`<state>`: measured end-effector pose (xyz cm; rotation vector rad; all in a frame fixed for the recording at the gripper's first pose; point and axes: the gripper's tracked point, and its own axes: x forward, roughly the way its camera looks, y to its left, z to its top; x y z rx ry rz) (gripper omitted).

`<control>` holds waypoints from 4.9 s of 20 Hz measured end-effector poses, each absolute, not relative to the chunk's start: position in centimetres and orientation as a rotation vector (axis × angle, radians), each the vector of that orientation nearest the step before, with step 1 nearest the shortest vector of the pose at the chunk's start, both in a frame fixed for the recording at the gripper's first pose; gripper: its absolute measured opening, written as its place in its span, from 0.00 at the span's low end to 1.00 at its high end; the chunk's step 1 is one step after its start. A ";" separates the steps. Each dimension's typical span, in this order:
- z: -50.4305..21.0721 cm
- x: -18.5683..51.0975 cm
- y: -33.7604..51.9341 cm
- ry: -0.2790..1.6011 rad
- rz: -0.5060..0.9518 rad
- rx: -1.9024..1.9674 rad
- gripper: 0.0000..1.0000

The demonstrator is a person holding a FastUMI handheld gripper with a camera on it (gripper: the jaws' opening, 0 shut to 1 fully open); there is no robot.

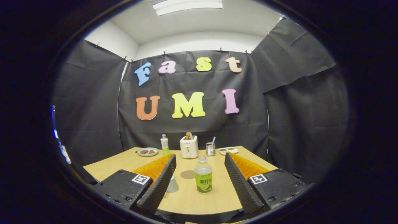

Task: Take the bottle from table, then pour the juice into the cup, finally place the bottle on the coaster

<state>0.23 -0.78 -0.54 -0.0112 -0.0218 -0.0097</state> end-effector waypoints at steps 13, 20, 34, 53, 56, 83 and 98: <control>-6.3 6.9 -1.6 0.069 -0.027 -0.062 1.00; -11.2 12.4 -1.6 0.173 -0.008 -0.061 1.00; -14.6 18.2 -2.0 0.215 0.008 -0.011 1.00; -9.0 14.2 -1.8 0.098 -0.057 -0.243 0.80; -8.3 15.0 -1.8 0.136 -0.047 -0.272 0.80; -4.2 17.6 -4.0 0.088 -0.270 -1.175 0.80; 0.5 16.1 -3.1 0.096 -0.269 -1.432 0.81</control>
